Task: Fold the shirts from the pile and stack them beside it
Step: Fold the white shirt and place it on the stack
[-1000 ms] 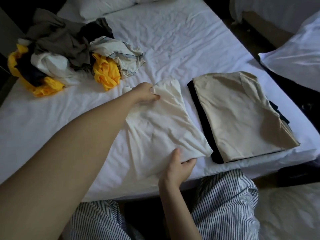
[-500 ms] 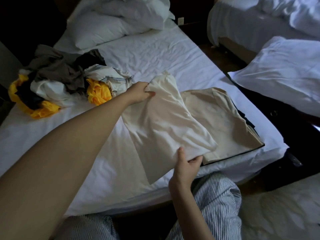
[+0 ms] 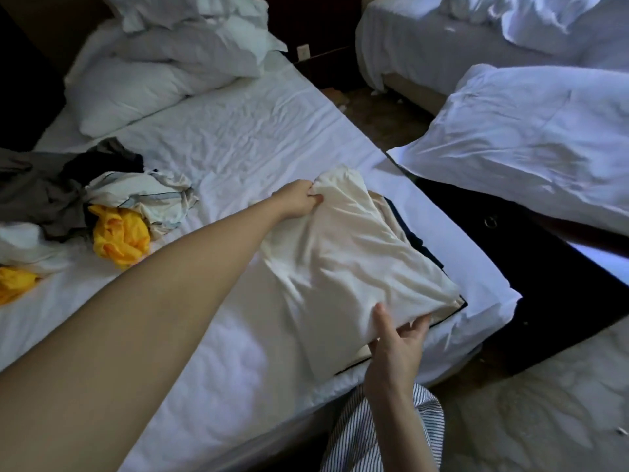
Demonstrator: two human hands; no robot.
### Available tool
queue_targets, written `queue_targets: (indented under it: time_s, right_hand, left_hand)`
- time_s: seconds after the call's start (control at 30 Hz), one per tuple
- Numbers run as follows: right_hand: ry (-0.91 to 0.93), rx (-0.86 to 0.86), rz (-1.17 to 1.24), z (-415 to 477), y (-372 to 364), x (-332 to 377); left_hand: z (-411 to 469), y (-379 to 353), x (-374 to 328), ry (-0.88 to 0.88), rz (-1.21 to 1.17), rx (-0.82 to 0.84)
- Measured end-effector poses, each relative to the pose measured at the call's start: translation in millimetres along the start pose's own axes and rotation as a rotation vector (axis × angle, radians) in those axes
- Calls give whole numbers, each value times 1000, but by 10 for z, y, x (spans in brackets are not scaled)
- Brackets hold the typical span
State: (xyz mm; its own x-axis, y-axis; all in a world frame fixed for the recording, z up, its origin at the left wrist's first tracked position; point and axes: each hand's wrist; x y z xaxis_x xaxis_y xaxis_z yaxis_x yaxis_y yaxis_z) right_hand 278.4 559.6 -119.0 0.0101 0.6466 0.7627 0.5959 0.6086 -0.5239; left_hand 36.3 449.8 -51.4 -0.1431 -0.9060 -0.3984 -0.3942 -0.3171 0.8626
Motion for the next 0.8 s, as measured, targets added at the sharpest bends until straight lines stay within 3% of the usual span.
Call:
queue_targets:
  time_s: [0.17, 0.33, 0.67, 0.8]
  right_hand:
    - [-106, -46, -85, 395, 355, -31]
    - [-202, -48, -49, 506, 502, 4]
    - [-123, -125, 93, 594, 465, -25]
    - [-297, -29, 230, 667, 468, 37]
  left_hand:
    - [386, -382, -186, 45, 30, 41]
    - [413, -869, -81, 110, 134, -206]
    - [464, -728, -84, 5, 53, -363]
    - [450, -835, -35, 0, 56, -375]
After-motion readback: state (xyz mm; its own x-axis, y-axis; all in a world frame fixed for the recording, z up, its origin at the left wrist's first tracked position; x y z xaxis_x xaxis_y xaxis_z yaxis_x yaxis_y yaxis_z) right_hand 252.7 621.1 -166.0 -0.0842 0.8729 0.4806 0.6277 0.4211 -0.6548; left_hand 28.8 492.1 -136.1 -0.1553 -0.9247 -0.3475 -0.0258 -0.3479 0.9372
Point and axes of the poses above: each hand's wrist, its own z-axis towards the middle knuckle, its own y-axis out of the back of the hand, x = y × z, and after that the axes turned 5 degrees about x, right-handed
